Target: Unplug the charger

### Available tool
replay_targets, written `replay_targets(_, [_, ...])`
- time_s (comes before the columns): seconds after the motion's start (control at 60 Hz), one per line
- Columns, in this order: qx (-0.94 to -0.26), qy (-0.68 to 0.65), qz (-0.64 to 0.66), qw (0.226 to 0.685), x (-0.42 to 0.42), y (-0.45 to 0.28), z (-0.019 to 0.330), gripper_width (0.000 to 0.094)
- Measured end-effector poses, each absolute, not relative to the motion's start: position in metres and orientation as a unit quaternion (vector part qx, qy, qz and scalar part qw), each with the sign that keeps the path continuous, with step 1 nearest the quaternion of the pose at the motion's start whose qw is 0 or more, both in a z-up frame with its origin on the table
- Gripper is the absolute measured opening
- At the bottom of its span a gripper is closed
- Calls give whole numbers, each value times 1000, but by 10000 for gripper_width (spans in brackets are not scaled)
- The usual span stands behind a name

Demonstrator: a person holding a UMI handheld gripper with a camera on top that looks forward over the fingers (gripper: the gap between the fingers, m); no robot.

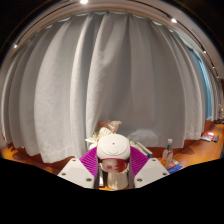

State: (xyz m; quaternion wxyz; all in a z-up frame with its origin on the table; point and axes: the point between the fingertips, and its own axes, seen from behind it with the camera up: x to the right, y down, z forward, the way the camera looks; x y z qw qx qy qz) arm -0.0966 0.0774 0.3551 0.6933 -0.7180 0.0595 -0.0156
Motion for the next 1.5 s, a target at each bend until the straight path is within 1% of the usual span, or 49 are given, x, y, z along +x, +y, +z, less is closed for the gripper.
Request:
replay_targets(0.017, [-718,64,-24,692,-84,78,362,400])
replay_targets(0.033, [-720,67,-32,690,-76,76,359,400])
replay_targets(0.1, [-740,79,-60,665,-40,70,333,399])
replay_targets(0.117, [-747,81,-65,657,-32,70,323,400])
replay_targets(0.133, [-751,85,-73,651,-28,67,305,400])
replay_targets(0.15, [-758,86,-78,642,-18,72,301,399])
replay_targets(0.233, [-793,84,-110,593,14,76,239,400])
replay_targets(0.35, [-840,78,-97,529,26,83,147,400])
replay_targets(0.467, [-872,85,-66,478,28,83,82,402])
replay_targets(0.55, [-884,92,-45,456,29,84,53,411])
replay_targets(0.6, [-889,100,-29,445,30,85,41,411])
replay_targets(0.717, [-901,114,9,418,30,86,18,443])
replay_targets(0.75, [-897,117,22,426,30,89,22,459])
replay_targets(0.917, [-899,153,64,405,37,90,17,533])
replay_targets(1.017, [-903,169,50,392,51,80,11,713])
replay_targets(1.067, [-903,172,37,391,59,74,13,766])
replay_targets(1.217, [-904,165,13,395,62,45,23,790])
replay_targets(1.283, [-901,152,10,406,54,32,39,801])
replay_targets(1.35, [-894,141,5,425,40,18,65,810])
replay_targets(1.5, [-866,113,25,486,-13,-19,148,811])
